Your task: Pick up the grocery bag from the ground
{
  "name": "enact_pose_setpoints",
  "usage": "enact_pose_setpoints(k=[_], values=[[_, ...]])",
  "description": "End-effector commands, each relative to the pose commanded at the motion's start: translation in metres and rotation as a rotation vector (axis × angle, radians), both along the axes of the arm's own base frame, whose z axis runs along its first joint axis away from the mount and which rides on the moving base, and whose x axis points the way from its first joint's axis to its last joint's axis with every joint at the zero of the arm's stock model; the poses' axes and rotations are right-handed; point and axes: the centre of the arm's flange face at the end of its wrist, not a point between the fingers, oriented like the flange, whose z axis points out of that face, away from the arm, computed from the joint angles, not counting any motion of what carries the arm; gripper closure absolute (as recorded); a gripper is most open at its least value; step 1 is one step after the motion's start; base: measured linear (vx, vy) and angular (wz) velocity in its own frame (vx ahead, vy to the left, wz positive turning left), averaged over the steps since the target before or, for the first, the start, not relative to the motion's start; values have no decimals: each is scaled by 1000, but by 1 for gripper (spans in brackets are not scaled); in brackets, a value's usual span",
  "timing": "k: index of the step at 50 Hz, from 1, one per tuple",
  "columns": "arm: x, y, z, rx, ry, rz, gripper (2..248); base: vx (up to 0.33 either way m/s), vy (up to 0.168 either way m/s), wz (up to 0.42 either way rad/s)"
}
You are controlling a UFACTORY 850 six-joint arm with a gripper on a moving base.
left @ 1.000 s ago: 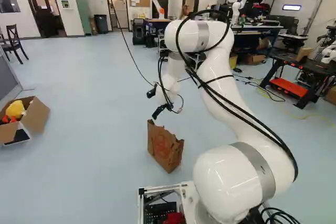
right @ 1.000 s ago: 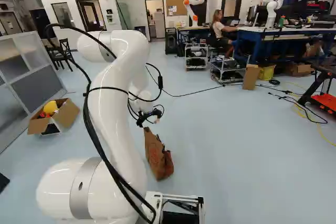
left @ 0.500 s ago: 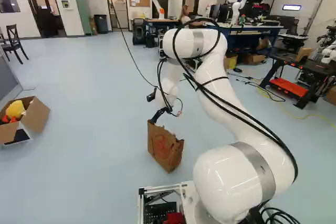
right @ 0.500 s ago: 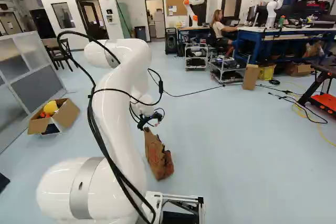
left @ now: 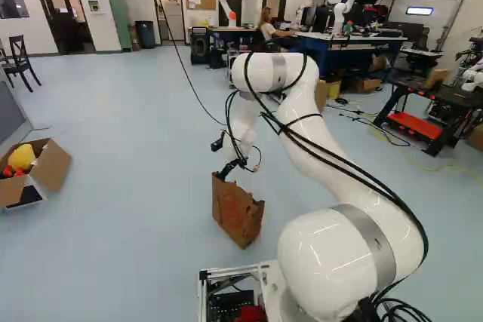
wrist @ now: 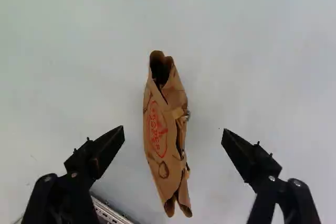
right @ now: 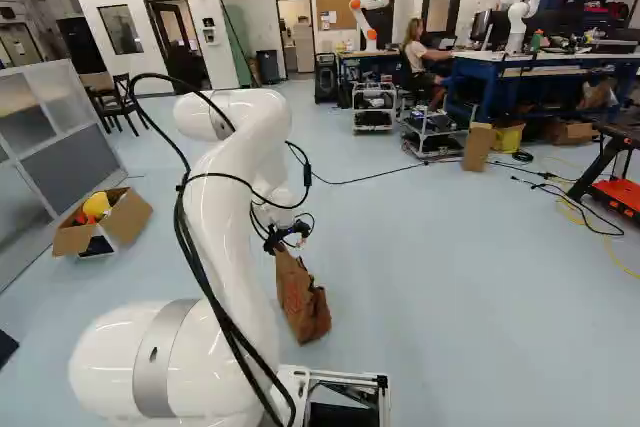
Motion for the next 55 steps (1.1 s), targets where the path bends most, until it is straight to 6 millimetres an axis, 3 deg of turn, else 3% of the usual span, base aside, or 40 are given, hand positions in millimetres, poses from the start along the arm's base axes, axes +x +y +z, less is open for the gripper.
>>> enact_pose_setpoints(k=[55], values=[[7, 1, -81, -6, 43, 0, 3, 0, 0, 0]])
